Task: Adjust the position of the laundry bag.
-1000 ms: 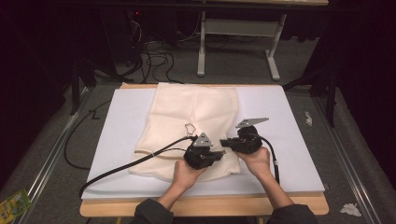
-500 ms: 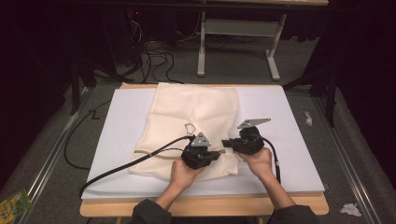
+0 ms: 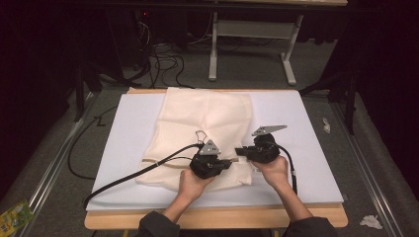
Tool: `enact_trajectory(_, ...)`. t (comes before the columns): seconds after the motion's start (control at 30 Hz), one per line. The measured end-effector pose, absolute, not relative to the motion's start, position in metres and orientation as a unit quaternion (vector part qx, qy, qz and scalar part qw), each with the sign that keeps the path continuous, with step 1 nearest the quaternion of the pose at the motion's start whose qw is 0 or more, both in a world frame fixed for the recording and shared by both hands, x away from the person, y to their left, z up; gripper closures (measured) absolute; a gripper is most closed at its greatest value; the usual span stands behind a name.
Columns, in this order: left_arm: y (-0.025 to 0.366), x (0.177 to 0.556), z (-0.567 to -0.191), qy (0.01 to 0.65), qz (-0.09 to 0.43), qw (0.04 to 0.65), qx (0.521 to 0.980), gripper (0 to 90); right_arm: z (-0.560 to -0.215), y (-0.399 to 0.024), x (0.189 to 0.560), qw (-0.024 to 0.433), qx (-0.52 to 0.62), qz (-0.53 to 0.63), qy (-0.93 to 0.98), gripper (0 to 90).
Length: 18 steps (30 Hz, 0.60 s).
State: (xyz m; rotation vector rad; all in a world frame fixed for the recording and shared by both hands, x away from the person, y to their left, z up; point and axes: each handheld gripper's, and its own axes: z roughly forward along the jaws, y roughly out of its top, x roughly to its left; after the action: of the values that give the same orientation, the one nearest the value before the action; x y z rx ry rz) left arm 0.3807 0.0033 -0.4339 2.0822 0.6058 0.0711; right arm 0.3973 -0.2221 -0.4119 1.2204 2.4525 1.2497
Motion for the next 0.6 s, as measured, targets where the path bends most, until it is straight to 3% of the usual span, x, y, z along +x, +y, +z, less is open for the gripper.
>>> enact_trajectory(0.6, 0.0087, 0.3785, -0.4333, 0.245, 0.036, 0.467, 0.849, 87.1, -0.4126, -0.2235, 0.3971, 0.064, 0.406, 0.413, 0.813, 87.8)
